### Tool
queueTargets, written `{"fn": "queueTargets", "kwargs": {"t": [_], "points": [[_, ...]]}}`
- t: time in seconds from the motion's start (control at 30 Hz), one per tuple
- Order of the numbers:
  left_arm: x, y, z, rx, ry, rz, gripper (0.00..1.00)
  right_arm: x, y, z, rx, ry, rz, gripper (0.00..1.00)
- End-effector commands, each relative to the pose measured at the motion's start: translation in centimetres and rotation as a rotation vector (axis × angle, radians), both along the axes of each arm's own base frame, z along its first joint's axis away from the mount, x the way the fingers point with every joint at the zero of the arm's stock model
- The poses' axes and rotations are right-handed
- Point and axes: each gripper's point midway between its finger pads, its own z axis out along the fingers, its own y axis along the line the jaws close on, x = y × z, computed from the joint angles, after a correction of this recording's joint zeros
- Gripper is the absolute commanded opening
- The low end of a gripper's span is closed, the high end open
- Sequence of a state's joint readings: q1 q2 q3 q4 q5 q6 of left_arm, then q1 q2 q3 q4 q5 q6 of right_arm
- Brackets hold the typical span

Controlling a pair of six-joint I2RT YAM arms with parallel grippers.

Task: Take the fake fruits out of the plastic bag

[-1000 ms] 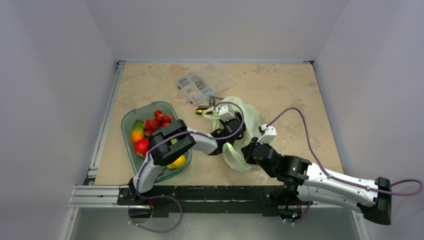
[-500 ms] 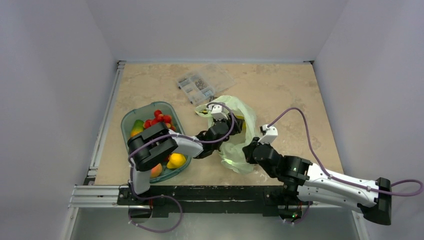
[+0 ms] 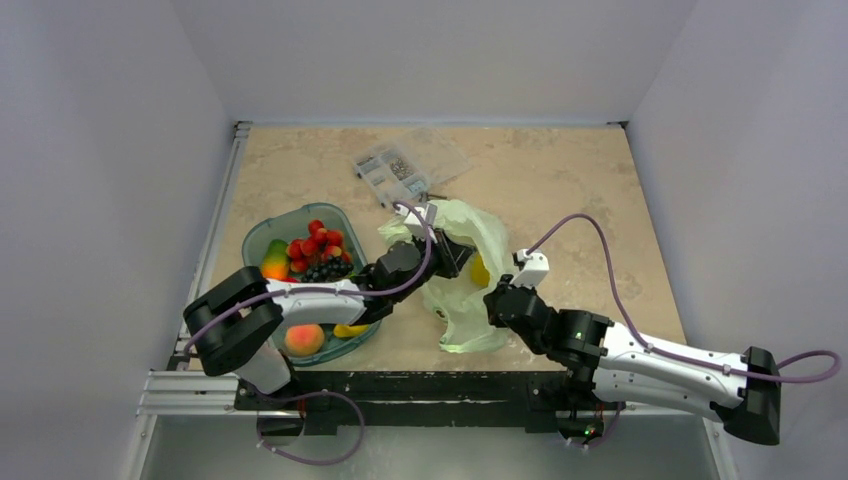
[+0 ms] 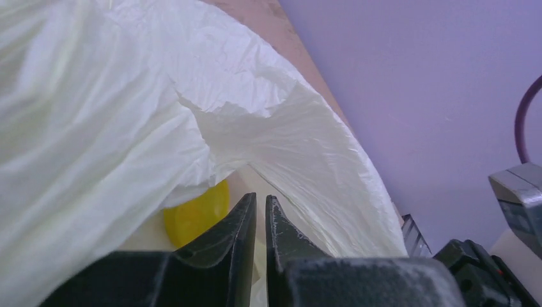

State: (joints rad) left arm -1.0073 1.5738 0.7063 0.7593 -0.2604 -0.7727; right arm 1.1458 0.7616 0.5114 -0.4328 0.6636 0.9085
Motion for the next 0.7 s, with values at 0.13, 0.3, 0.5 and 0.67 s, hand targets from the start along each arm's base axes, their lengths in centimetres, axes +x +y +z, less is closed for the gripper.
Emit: {"fn": "queueTargets", "kwargs": {"t": [0.13, 0.3, 0.5, 0.67], "points": [[-1.9, 0.1, -0.7, 0.155, -0.007, -0.188, 0.25, 0.8, -0.2, 2.1, 0.035, -0.045, -0.044, 0.0], [-1.7, -1.4, -2.1, 0.162, 0.026, -0.215, 0.41, 0.6, -0.8, 2.3, 0.039, -0.047, -0.054, 0.0], [0.1, -4.1, -3.7, 0.141, -0.011, -0.207, 0.47, 0.2, -1.1, 2.0, 0.044, -0.017, -0.059, 0.0], [1.9, -5.1, -5.4, 0.217, -0.082, -0.116, 0.67, 0.0, -1.0, 1.7, 0.047, -0.004, -0.058, 0.0]]}}
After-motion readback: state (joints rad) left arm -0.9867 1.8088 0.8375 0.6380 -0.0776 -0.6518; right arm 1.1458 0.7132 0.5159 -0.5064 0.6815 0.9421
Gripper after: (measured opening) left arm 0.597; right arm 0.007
